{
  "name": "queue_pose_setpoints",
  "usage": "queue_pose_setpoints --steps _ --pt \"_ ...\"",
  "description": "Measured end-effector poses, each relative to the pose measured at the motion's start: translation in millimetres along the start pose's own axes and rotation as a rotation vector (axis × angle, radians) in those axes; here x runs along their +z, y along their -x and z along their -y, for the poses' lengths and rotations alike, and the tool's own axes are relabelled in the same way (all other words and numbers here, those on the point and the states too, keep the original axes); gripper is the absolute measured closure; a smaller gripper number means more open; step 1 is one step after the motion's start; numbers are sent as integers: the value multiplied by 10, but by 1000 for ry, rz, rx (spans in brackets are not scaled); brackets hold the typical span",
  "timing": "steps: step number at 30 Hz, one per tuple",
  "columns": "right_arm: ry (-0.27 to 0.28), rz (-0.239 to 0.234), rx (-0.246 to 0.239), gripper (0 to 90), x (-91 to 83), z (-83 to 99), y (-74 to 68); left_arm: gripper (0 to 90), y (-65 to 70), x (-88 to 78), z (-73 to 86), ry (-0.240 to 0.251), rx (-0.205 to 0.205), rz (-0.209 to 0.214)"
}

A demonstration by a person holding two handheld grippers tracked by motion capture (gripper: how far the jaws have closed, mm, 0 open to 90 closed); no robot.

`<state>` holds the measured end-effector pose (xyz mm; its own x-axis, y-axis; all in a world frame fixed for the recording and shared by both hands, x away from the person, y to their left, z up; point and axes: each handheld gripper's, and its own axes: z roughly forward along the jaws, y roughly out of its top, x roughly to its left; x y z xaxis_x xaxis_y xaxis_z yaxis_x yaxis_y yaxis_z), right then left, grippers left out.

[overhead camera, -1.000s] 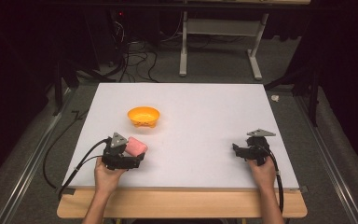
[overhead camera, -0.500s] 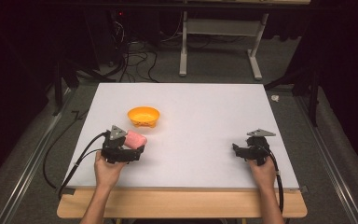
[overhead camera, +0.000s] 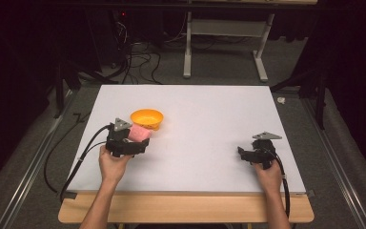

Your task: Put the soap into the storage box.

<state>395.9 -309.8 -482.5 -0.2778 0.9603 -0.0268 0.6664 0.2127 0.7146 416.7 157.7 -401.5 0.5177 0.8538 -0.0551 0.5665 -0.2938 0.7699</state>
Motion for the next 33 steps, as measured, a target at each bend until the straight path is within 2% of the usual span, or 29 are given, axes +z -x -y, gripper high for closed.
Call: queue_pose_setpoints --steps 9,15,19,33 --pt "1 0 0 226 1 0 0 137 -60 50 -163 -3 -18 -22" --pt "1 0 1 225 1 0 0 137 -93 136 -286 -17 -23 -38" --pt "1 0 1 225 1 0 0 137 -129 199 -347 -20 -48 -45" --pt "1 0 1 225 1 0 0 137 -195 398 -550 -49 -63 -73"
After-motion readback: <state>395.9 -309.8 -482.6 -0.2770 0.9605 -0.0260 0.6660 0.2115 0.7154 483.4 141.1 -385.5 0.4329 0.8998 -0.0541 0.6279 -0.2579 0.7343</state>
